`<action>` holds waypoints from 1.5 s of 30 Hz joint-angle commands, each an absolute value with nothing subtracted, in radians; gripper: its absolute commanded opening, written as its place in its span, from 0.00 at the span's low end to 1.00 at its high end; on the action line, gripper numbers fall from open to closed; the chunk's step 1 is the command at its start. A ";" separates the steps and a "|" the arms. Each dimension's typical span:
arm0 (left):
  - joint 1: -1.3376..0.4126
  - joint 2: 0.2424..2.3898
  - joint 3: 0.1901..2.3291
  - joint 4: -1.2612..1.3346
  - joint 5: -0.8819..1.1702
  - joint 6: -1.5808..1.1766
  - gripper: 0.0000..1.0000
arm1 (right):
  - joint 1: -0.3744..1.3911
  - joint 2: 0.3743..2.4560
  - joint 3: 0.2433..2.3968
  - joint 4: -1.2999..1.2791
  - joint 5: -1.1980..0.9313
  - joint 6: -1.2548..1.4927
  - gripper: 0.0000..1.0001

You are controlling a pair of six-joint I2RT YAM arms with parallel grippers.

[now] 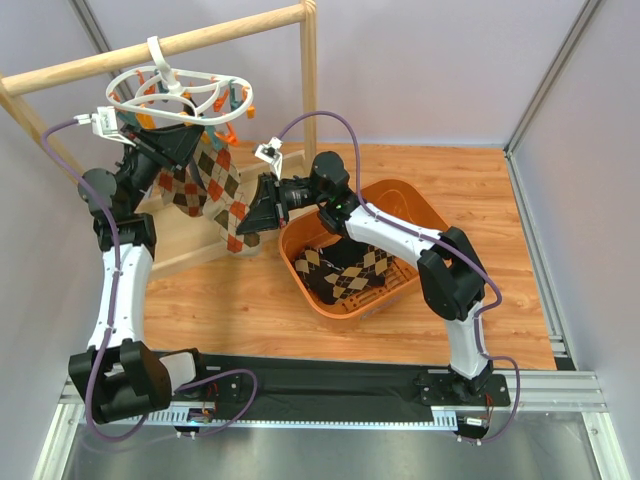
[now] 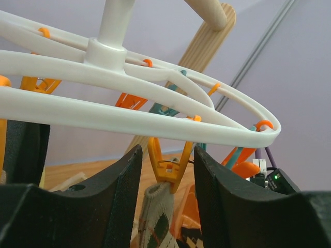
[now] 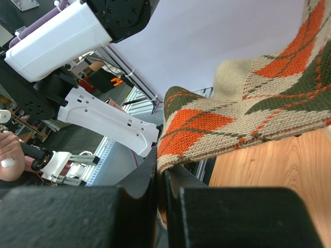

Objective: Remove the socks clipped to the hanger

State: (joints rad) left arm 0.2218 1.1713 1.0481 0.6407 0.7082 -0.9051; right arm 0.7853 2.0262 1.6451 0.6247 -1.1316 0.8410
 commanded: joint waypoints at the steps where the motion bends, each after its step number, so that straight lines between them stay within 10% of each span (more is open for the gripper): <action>1: 0.216 1.181 1.068 0.716 0.727 -0.899 0.51 | 0.793 2.002 1.677 0.641 -1.147 0.854 0.05; 17: 0.216 1.207 1.063 0.802 0.733 -0.976 0.43 | 0.795 2.010 1.678 0.635 -1.152 0.854 0.05; 26: 0.216 1.215 1.080 0.781 0.742 -1.003 0.08 | 0.795 2.006 1.675 0.635 -1.147 0.853 0.05; 35: 0.216 1.201 1.086 0.743 0.747 -0.989 0.02 | 0.795 2.000 1.658 0.643 -1.140 0.856 0.04; 45: 0.216 1.147 1.020 0.669 0.715 -0.957 0.53 | 0.749 1.778 1.470 0.229 -0.857 0.522 0.00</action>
State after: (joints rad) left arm 0.2218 1.1931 1.0348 0.6868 0.7258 -0.9974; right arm 0.7681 1.9026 1.5063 0.4080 -1.0058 0.6933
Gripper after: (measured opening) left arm 0.517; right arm 0.013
